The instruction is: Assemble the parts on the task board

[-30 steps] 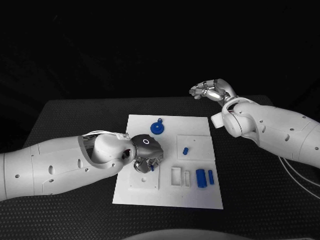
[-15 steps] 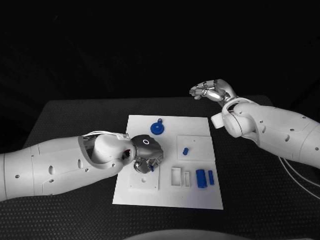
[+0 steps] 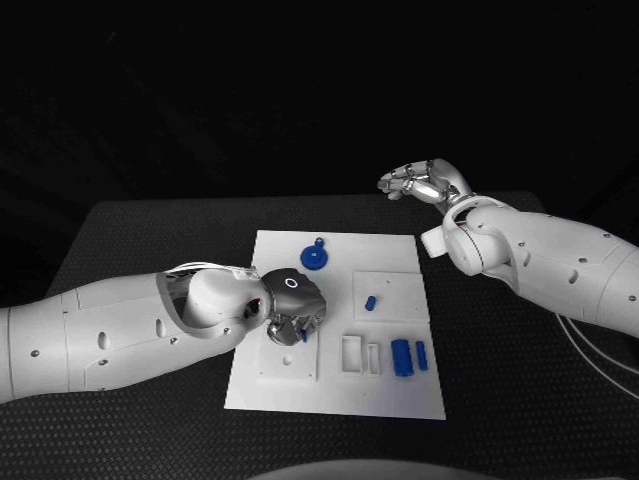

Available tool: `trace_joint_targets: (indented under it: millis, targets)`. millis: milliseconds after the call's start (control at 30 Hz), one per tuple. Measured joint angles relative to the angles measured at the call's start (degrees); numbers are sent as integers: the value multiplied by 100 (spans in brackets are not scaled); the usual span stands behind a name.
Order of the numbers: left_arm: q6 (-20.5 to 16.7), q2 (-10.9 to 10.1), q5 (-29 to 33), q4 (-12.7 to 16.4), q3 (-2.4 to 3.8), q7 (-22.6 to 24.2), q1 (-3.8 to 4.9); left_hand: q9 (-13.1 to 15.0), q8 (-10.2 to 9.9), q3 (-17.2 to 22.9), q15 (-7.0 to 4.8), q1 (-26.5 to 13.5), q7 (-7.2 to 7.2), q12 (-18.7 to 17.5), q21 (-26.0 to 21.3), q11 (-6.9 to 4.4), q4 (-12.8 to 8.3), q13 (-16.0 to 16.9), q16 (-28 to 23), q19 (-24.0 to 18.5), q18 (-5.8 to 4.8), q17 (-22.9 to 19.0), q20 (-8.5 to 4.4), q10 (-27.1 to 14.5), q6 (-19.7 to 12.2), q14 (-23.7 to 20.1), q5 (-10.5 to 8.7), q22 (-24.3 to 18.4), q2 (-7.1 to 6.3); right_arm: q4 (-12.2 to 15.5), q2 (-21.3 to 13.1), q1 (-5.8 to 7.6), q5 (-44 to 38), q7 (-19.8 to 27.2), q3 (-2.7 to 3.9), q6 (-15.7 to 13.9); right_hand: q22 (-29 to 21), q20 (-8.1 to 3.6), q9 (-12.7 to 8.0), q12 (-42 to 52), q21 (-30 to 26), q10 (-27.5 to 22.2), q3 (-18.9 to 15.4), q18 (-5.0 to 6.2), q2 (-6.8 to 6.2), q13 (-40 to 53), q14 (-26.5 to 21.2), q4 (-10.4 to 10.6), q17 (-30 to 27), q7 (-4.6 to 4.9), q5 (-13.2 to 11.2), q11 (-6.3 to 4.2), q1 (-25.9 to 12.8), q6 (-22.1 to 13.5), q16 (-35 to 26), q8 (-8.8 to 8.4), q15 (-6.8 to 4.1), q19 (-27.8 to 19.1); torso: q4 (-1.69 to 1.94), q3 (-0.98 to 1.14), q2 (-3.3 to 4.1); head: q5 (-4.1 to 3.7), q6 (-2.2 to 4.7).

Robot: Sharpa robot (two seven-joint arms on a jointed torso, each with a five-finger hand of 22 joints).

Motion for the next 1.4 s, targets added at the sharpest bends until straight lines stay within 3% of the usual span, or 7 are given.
trace_joint_targets:
  millis: [967, 1400]
  targets:
    - [-1, 31, -4, -54, -1, -27, -1, 11, 34, 32, -3, 10, 5, 21, -19, -12, 31, -3, 0, 21, 1, 11, -21, 13, 27, 1, 2, -2, 21, 8, 7, 0, 0, -1, 0, 3, 4, 0, -5, 0, -23, 0, 0, 0, 0, 0, 0, 0, 0, 0, 0, 0, 0, 0, -23, 0, 0, 0, 4, 3, -2, 11, -3]
    - [-184, -34, 10, -72, 0, -103, -1, 11, 12, 65, -2, -5, 5, 21, -19, -12, 64, -6, -23, 21, 1, 25, -21, 12, 26, 0, 1, -3, 35, 115, -30, 0, -254, -77, 0, 107, 30, 0, -11, 22, -46, 0, 0, -1, 15, 1, 22, 0, 0, 0, -67, 0, 83, 0, -45, 25, 20, 0, 2, 1, -4, 8, 44]
